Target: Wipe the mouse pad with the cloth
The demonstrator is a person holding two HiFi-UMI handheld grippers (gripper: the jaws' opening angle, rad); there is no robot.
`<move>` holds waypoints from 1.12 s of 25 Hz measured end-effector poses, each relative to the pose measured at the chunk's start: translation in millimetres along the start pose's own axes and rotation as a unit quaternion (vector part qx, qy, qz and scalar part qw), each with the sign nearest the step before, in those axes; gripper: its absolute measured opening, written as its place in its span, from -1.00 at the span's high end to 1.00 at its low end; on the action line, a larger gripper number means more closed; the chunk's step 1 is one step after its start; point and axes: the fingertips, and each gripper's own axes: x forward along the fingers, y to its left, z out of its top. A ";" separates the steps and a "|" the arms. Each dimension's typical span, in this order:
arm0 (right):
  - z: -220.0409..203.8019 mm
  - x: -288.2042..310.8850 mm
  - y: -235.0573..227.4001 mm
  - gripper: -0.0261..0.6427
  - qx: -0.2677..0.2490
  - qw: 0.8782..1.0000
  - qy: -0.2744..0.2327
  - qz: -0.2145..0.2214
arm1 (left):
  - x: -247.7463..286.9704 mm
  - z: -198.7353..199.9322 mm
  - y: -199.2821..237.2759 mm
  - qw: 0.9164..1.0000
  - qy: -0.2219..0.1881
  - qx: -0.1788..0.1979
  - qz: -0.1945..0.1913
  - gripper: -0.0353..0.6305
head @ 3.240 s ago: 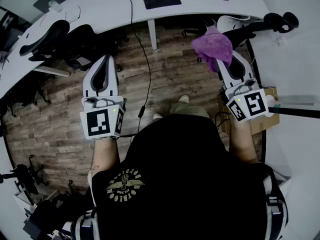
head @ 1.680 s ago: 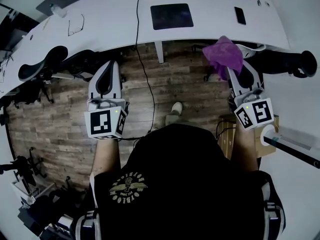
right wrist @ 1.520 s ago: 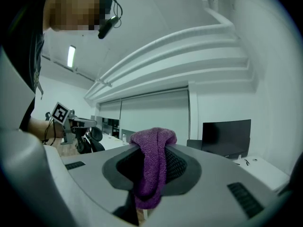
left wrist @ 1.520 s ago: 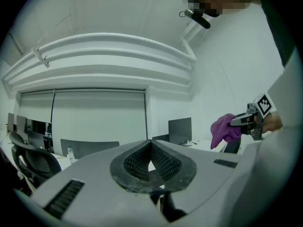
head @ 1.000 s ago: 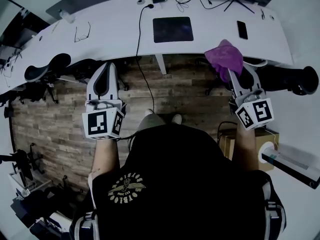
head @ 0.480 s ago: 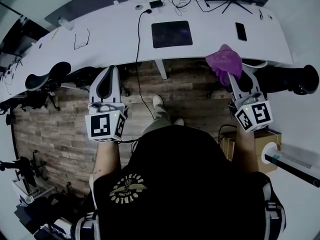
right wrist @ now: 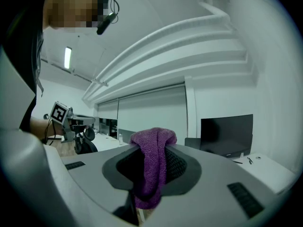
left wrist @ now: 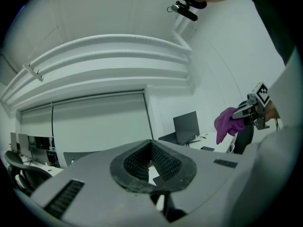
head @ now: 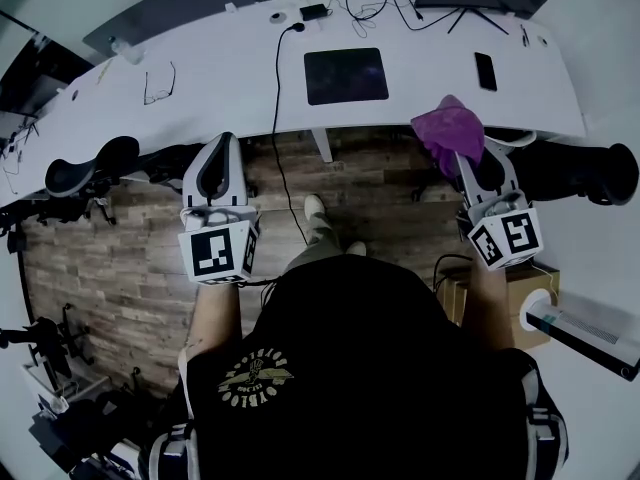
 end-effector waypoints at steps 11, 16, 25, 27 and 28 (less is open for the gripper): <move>10.6 70.0 -7.2 0.67 0.004 1.000 -0.004 0.005 | 53.8 -14.0 36.6 1.000 0.016 -0.006 -0.003 0.89; 6.4 109.1 -15.5 0.67 0.013 1.000 0.001 0.004 | 87.5 -20.3 54.5 1.000 0.024 0.000 -0.008 0.89; 25.5 166.8 -20.8 0.67 0.000 1.000 -0.005 -0.007 | 147.1 -25.8 86.6 0.999 0.017 0.002 -0.029 0.89; 30.8 173.5 -25.8 0.67 -0.002 1.000 -0.005 -0.020 | 162.2 -22.6 90.6 0.999 0.010 0.002 -0.041 0.89; 32.6 176.3 -28.0 0.67 -0.003 1.000 -0.004 -0.027 | 170.0 -21.5 93.5 0.999 0.007 0.002 -0.047 0.89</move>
